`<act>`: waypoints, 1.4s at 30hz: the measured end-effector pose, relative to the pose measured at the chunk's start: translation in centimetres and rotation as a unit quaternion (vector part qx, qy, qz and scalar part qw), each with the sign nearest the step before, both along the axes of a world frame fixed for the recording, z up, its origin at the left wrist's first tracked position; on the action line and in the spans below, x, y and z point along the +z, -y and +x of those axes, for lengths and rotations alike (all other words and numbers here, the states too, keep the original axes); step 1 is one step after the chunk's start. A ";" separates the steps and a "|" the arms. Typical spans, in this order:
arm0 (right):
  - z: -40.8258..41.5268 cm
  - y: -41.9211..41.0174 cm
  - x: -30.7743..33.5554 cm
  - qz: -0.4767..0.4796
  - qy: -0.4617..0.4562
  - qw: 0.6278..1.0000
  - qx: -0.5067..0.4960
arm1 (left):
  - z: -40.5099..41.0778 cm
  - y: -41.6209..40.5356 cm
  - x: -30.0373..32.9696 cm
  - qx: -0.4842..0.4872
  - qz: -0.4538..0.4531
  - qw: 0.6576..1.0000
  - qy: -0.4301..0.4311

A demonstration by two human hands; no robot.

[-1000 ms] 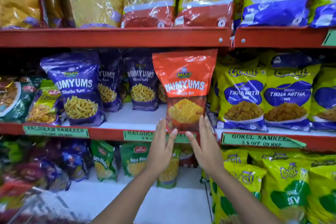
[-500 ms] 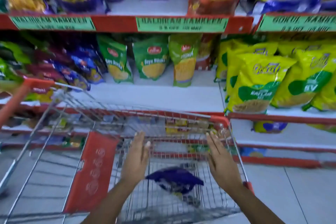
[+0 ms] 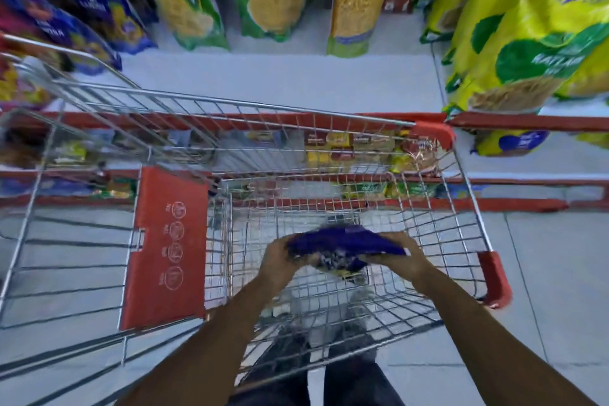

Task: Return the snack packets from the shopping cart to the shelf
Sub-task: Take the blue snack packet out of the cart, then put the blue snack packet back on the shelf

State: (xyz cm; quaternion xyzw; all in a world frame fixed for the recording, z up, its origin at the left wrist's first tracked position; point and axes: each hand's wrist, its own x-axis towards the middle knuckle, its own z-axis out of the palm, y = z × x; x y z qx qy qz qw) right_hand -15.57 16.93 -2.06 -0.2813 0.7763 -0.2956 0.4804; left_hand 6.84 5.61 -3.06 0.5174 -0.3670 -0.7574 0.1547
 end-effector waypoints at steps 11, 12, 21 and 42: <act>2.4 3.3 9.5 -0.122 0.063 0.981 -0.137 | 0.5 3.0 7.3 -0.025 -0.213 0.977 0.017; 2.3 3.8 11.1 -0.142 0.058 0.979 -0.133 | 0.5 3.8 9.1 -0.023 -0.228 0.973 0.007; 1.6 10.9 28.3 -0.371 0.003 0.925 -0.087 | -0.3 11.7 28.1 0.016 -0.480 0.875 -0.063; -2.5 33.7 51.8 -0.632 -0.162 0.738 -0.174 | -8.4 29.1 54.2 0.248 -0.714 0.654 0.012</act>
